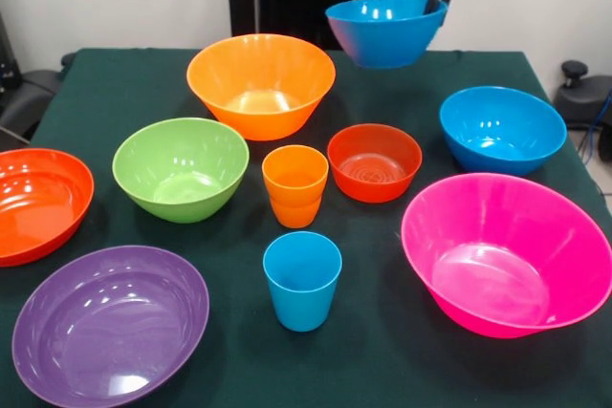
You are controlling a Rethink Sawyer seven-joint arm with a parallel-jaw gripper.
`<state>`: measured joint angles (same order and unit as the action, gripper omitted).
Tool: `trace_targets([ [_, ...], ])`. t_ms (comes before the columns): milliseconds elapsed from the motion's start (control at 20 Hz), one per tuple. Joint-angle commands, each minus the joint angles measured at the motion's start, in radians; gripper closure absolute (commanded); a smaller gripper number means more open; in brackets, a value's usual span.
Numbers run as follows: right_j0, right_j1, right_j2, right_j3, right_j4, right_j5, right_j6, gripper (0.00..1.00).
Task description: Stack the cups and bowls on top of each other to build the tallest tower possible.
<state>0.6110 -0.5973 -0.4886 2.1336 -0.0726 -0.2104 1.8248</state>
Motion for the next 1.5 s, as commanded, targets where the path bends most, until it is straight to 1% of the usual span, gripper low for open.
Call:
trace_targets([
  [50,-0.081,-0.047,0.107,-0.15,-0.038,0.159,0.039,1.0],
  [300,-0.084,-0.042,0.094,-0.192,-0.019,0.153,0.062,1.0],
  [500,-0.118,-0.09,0.117,-0.217,-0.038,0.189,0.046,1.0],
  [650,-0.119,-0.083,0.115,-0.234,-0.019,0.174,0.066,1.0],
  [750,-0.112,-0.061,0.107,-0.247,-0.013,0.159,0.072,1.0],
  [900,-0.106,-0.014,0.093,-0.244,-0.008,0.071,0.1,1.0],
  [1050,-0.113,0.028,0.089,-0.25,-0.026,0.001,0.104,1.0],
  [1350,-0.107,0.085,0.076,-0.261,-0.011,-0.065,0.121,1.0],
  [1500,-0.109,0.122,0.089,-0.263,-0.004,-0.088,0.126,1.0],
])
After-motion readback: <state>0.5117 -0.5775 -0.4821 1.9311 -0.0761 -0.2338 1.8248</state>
